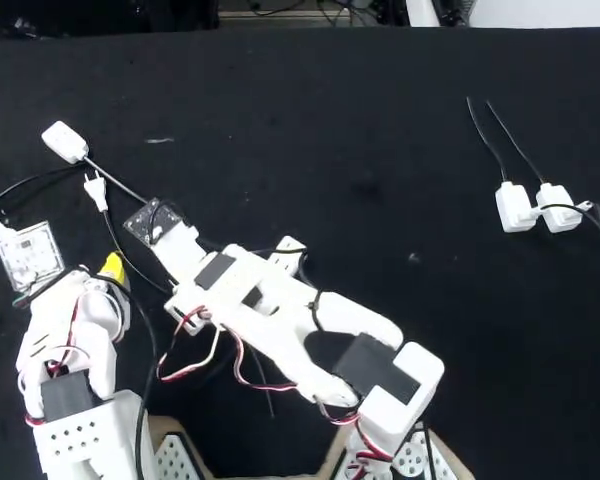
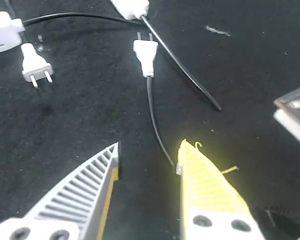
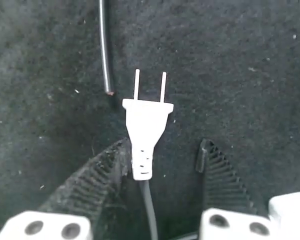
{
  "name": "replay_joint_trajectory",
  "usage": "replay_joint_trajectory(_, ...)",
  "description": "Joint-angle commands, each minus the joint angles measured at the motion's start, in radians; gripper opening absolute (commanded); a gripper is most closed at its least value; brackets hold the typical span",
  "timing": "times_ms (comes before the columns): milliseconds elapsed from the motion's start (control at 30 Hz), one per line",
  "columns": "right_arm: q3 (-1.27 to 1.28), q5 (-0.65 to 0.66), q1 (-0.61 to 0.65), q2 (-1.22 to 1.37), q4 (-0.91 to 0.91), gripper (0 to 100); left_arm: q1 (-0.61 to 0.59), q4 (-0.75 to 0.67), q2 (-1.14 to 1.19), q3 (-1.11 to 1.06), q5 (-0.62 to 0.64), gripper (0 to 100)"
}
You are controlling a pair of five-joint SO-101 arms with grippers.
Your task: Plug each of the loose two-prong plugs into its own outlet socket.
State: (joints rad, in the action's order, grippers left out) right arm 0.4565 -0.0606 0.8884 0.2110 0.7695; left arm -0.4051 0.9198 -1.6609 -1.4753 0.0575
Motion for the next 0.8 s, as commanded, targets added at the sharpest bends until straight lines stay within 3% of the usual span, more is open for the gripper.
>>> replay_joint_trajectory(0,-0.090,-0.009,0.032,0.001,-0.032,17.5,-0.036,-0.018,-0.011,0.030,0.018,20)
replay_joint_trajectory(133,-0.097,-0.009,0.055,0.008,-0.032,16.7,-0.073,-0.014,-0.011,0.044,0.074,20)
replay_joint_trajectory(533,-0.068,-0.003,0.063,0.008,-0.032,15.8,-0.084,-0.014,-0.011,0.044,0.077,20)
replay_joint_trajectory(700,-0.068,-0.002,0.017,0.010,-0.025,1.2,-0.084,-0.014,-0.011,0.044,0.077,20)
replay_joint_trajectory(767,-0.073,-0.002,-0.002,0.027,-0.012,2.8,-0.084,-0.014,-0.011,0.044,0.077,20)
